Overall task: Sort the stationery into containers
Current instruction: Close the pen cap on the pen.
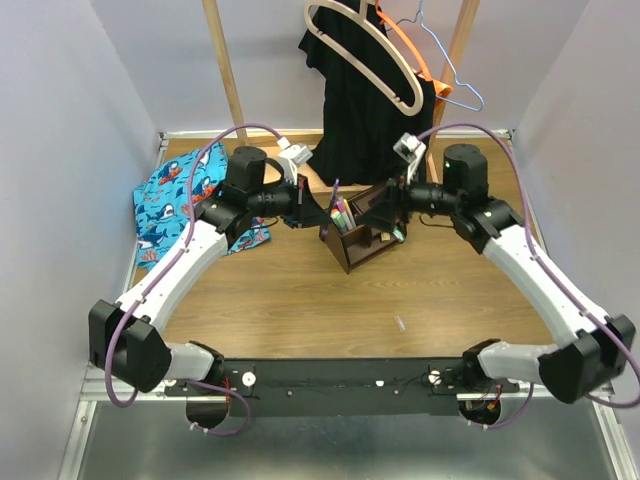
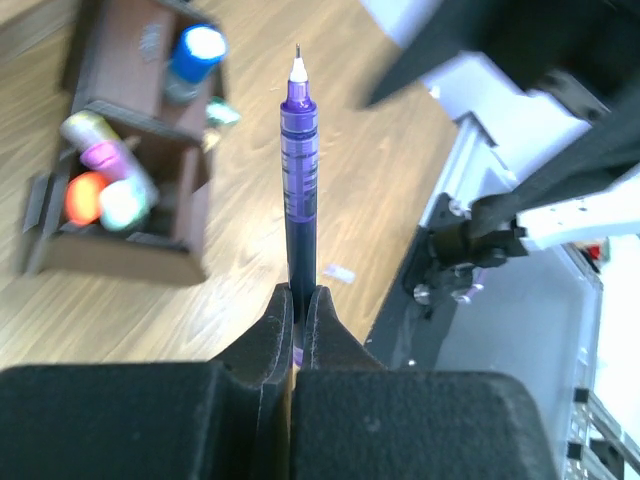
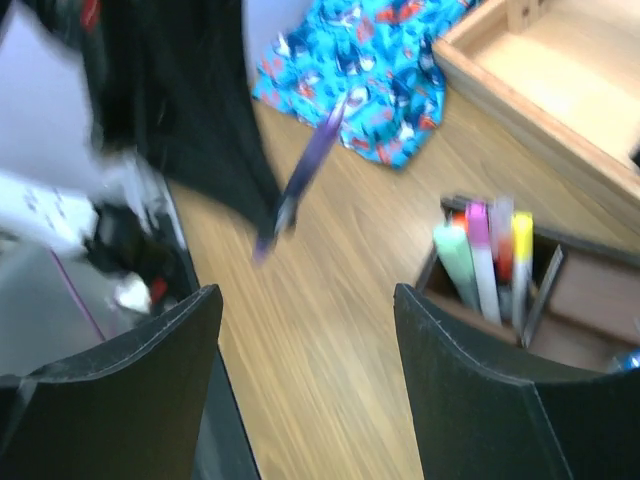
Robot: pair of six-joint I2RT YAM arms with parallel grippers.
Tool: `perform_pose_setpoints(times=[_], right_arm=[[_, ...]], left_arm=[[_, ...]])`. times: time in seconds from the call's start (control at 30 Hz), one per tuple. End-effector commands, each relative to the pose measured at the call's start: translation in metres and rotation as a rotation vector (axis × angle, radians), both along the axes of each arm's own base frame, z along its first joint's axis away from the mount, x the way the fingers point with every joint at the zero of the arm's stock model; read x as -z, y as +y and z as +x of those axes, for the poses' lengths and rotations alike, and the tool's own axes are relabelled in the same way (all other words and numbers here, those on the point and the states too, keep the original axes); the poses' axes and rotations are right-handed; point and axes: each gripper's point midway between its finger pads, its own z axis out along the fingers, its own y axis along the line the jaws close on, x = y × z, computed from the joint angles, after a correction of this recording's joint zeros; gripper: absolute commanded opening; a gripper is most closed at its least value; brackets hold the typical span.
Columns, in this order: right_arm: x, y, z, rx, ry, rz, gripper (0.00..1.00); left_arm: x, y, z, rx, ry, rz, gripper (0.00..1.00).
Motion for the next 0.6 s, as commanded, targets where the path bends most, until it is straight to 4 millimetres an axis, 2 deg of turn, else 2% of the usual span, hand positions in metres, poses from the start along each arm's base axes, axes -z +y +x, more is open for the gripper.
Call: perform_pose_setpoints(times=[0.0,0.03,0.07,0.13,0.2,0.27,0.33,0.4,0.43,0.47,0.57], right_arm=[[0.066,-0.054,-0.045,-0.114,-0.083,-0.387,0.73],[0.08,-0.063,-0.061,-0.155,-0.044,-0.435,0.71],[0.086,-0.069,-0.066,-0.212,-0.099,-0.477,0.7],[0.105,-0.083,-0.086,-0.275,-0.062,-0.542,0.68],[0.127,-0.094,-0.088,-0.294,-0.044,-0.618,0.65],[0.137,-0.098,-0.082,-0.247,0.03,-0.657,0.59],[0.148,-0.094,-0.075,-0.173,0.184,-0.658,0.58],[0.146,-0.088,-0.073,-0.081,0.27,-0.613,0.58],[0.142,-0.084,-0.068,-0.048,0.258,-0.586,0.58],[0.148,-0.086,-0.071,-0.021,0.298,-0.593,0.58],[0.151,-0.09,-0.058,0.091,0.372,-0.628,0.56]], left_arm=[[0.014,0.033,0.008,-0.09,-0.01,0.058,0.0],[0.015,0.036,0.011,-0.103,-0.009,0.057,0.0],[0.015,0.039,0.014,-0.119,-0.01,0.053,0.0],[0.014,0.047,0.021,-0.152,-0.002,0.046,0.0],[0.012,0.05,0.024,-0.164,-0.006,0.043,0.0],[0.008,0.054,0.027,-0.18,-0.015,0.044,0.0],[0.006,0.056,0.027,-0.189,-0.023,0.042,0.0],[0.005,0.06,0.027,-0.203,-0.025,0.042,0.0],[0.005,0.062,0.026,-0.208,-0.023,0.041,0.0],[0.005,0.063,0.026,-0.214,-0.023,0.038,0.0],[0.004,0.07,0.026,-0.239,-0.02,0.029,0.0]])
